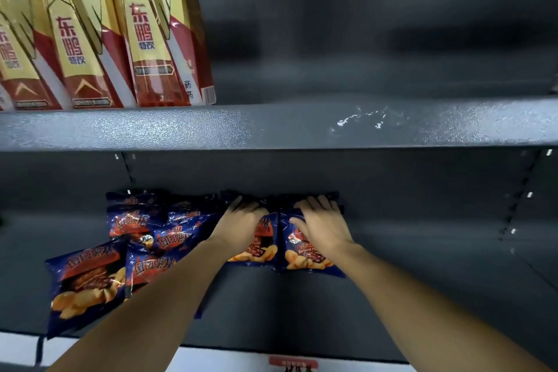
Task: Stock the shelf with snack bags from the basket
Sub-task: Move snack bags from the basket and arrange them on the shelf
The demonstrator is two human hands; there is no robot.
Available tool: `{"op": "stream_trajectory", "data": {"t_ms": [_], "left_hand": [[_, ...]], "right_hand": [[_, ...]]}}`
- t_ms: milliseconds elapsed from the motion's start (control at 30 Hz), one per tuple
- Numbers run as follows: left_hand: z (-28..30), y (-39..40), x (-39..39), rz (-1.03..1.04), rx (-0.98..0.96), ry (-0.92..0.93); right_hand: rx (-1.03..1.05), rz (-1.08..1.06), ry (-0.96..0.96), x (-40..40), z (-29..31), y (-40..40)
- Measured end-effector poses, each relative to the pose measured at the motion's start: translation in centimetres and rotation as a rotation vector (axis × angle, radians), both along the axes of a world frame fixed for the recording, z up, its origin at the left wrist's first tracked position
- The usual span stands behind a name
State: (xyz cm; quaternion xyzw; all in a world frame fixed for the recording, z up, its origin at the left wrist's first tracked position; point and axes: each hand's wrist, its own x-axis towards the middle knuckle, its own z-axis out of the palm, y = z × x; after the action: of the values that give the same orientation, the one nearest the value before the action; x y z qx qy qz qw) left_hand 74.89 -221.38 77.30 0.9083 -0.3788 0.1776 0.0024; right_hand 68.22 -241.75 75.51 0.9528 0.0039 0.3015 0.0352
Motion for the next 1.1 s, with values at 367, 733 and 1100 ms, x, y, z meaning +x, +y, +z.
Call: {"op": "stream_trajectory", "data": {"t_ms": [367, 733, 1100], "left_hand": [[-0.9, 1.4, 0.4, -0.11, -0.076, -0.174], [0.2, 3.1, -1.9, -0.06, 0.055, -0.11], [-0.9, 2.1, -2.3, 0.007, 0.231, -0.207]], "right_hand": [[-0.005, -0.117, -0.031, 0.1, -0.4, 0.9], [0.005, 0.045, 0.146, -2.8, 1.7, 1.1], [-0.142, 0.023, 0.465, -5.1, 1.9, 1.0]]}}
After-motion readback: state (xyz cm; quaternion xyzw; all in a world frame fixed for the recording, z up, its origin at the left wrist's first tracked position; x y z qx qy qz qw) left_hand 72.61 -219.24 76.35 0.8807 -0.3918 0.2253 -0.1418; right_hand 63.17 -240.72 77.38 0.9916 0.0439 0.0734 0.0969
